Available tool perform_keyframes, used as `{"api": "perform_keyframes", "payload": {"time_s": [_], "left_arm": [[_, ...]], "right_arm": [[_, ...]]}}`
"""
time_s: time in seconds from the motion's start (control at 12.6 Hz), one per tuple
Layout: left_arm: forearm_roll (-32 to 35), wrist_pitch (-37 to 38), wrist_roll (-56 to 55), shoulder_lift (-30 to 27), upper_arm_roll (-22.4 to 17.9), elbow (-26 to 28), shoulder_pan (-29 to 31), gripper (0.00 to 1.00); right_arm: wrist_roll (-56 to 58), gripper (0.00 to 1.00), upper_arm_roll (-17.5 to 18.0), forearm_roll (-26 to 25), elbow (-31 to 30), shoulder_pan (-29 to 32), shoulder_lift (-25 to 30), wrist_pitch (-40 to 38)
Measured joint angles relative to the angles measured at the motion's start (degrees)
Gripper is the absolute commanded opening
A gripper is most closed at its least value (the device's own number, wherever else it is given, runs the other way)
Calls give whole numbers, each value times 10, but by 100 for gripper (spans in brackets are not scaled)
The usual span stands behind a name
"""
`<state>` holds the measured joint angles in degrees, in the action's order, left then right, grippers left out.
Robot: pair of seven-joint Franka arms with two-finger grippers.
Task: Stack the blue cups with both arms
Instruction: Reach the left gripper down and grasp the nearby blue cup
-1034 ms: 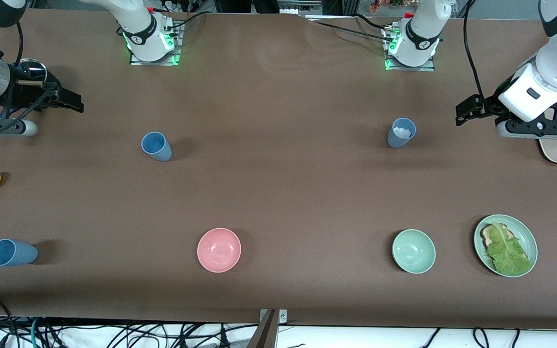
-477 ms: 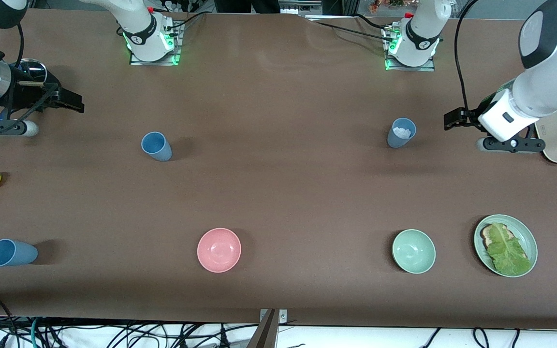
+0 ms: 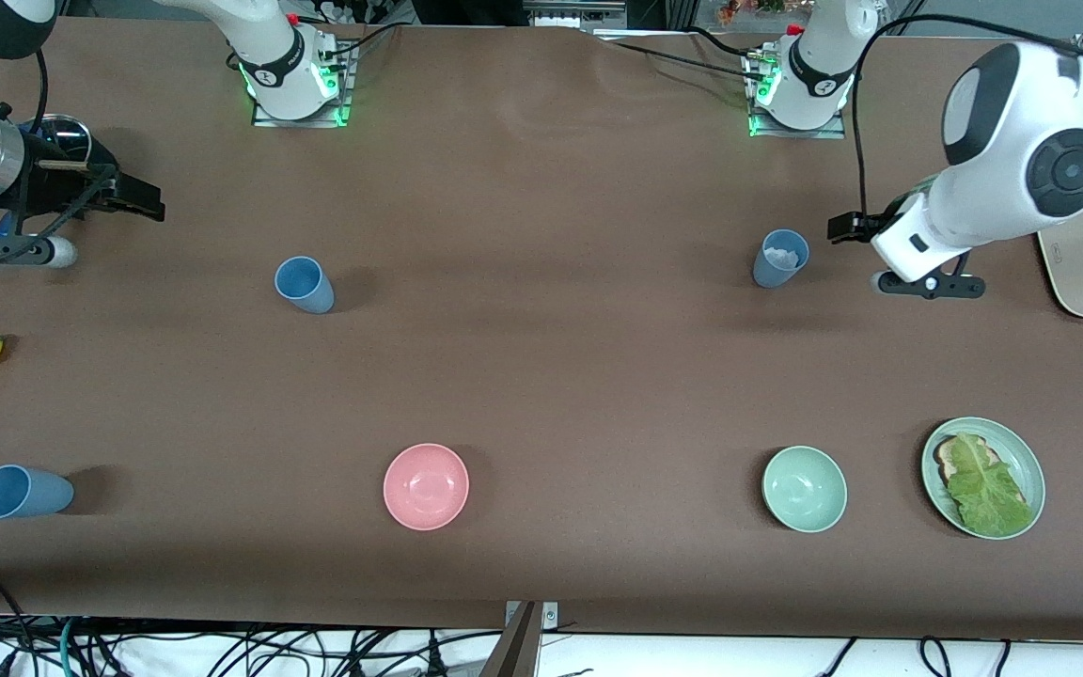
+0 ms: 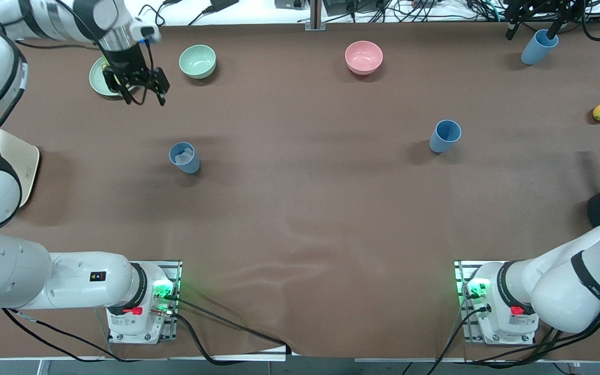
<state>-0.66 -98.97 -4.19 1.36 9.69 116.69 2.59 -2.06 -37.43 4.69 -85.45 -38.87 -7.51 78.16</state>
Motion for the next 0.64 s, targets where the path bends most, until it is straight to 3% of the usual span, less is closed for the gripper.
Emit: {"api": "perform_keyframes", "payload": {"time_s": [0.24, 0.48, 0.64], "left_arm": [[0, -90, 0, 6, 3, 87, 0, 100], [1, -160, 2, 32, 3, 139, 1, 98], [1, -194, 2, 62, 3, 153, 1, 78]], "right_arm": [[0, 100, 0, 0, 0, 0, 0, 0], [0, 100, 0, 0, 0, 0, -1, 0], [0, 100, 0, 0, 0, 0, -1, 0]]}}
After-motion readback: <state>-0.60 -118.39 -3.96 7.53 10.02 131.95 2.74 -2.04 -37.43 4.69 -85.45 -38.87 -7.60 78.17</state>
